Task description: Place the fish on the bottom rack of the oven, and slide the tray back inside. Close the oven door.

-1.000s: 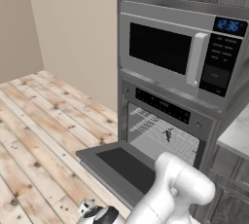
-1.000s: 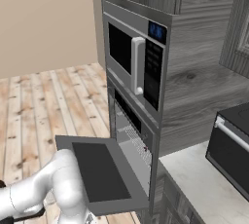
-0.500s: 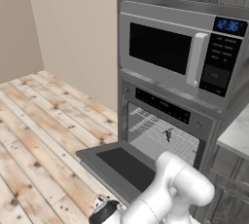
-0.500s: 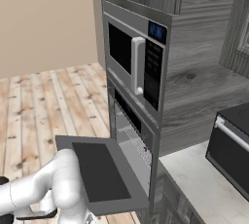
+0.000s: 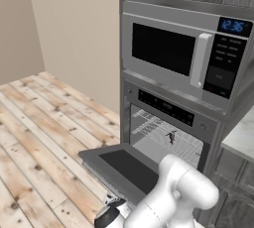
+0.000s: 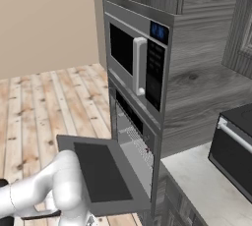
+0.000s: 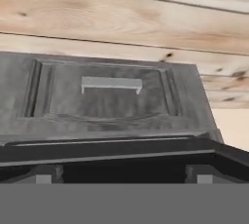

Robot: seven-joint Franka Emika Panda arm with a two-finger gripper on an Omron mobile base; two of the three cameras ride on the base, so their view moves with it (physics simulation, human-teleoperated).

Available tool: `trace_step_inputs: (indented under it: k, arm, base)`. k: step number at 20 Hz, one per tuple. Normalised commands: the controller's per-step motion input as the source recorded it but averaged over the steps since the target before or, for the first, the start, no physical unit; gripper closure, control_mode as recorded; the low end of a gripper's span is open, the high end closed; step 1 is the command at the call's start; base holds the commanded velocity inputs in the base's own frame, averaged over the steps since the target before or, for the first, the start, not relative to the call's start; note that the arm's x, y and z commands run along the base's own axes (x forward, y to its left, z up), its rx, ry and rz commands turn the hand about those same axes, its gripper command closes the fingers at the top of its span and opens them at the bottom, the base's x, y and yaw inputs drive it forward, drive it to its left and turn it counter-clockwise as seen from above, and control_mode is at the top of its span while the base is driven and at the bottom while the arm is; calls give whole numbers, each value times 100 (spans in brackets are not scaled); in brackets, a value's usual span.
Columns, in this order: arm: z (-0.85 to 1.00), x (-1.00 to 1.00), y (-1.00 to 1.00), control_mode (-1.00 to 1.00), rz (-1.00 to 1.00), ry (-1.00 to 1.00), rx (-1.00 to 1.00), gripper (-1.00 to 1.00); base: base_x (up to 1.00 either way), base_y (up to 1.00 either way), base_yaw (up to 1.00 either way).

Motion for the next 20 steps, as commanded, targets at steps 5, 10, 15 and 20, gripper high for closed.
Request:
trace_step_inputs:
  k: [5, 10, 15, 20]
  arm:
    - [65, -4, -89, -100, -5, -54, -25, -100]
    - [71, -2, -99, -100, -8, -44, -25, -100]
    - [73, 0, -100, -100, -10, -24, -13, -100]
    - [91, 2, -100, -100, -9, -13, -4, -100]
  base:
    - [0, 0, 0]
    - [0, 0, 0]
    - [0, 0, 0]
    - [0, 0, 0]
